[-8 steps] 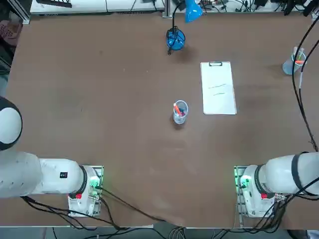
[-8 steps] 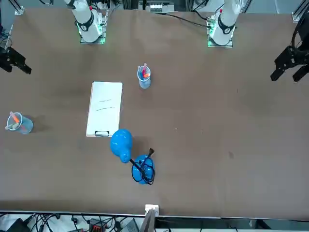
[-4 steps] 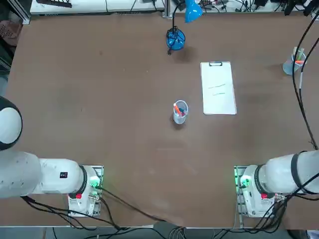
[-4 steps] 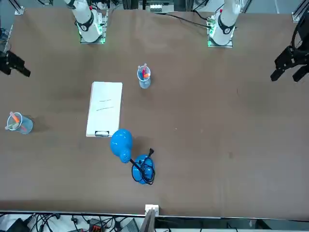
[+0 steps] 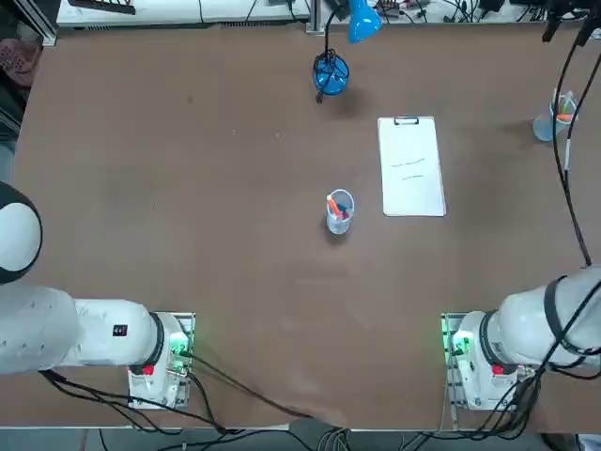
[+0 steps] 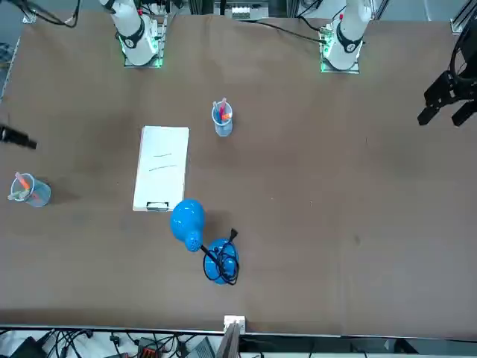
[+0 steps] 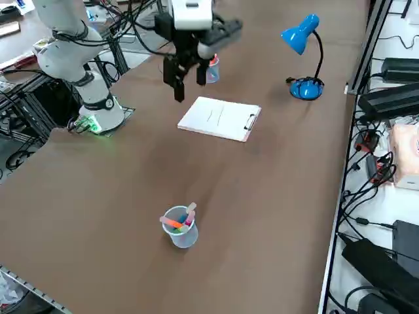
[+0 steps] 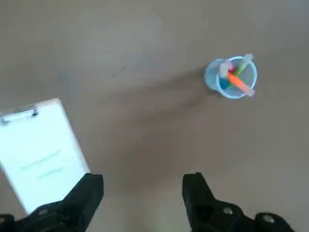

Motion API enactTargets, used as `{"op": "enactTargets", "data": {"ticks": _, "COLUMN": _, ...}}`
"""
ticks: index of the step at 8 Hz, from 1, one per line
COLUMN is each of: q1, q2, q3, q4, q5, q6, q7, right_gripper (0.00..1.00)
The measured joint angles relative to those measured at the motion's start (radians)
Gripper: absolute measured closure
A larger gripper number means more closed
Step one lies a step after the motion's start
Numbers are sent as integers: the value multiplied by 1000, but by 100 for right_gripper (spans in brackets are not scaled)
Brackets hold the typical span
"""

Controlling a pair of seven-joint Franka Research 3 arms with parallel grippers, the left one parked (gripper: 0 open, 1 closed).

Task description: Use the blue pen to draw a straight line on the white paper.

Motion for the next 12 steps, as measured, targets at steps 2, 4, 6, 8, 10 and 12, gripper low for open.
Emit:
{"op": "enactTargets", "data": {"ticks": 2, "q1": 0, "q2": 169, "q3": -61, "q4": 122, "q5": -3, "q6": 45, "q7": 65, "right_gripper": 0}}
{"op": "enactTargets", "data": {"ticks": 4, "q1": -3, "q2": 303, "q3": -142, "q4": 181, "q5": -4, "q6": 133, "q7": 115, "right_gripper": 0}}
{"op": "enactTargets", "data": {"ticks": 6, "q1": -12, "q2": 393, "q3": -181, "q4": 196, "q5": -4, "q6": 177, "q7": 131, "right_gripper": 0}}
{"op": "enactTargets", "data": {"ticks": 8, "q1": -28, "q2": 446, "q3": -185, "q4": 198, "q5": -4, "q6": 190, "q7": 132, "right_gripper": 0}}
{"op": "enactTargets", "data": {"ticks": 10, "q1": -40, "q2": 481, "q3": -186, "q4": 200, "q5": -4, "q6": 233, "q7": 132, "right_gripper": 1}}
{"op": "enactTargets", "data": {"ticks": 12, "q1": -49, "q2": 506, "q3": -186, "q4": 202, "q5": -4, "q6": 253, "q7": 134, "right_gripper": 3}}
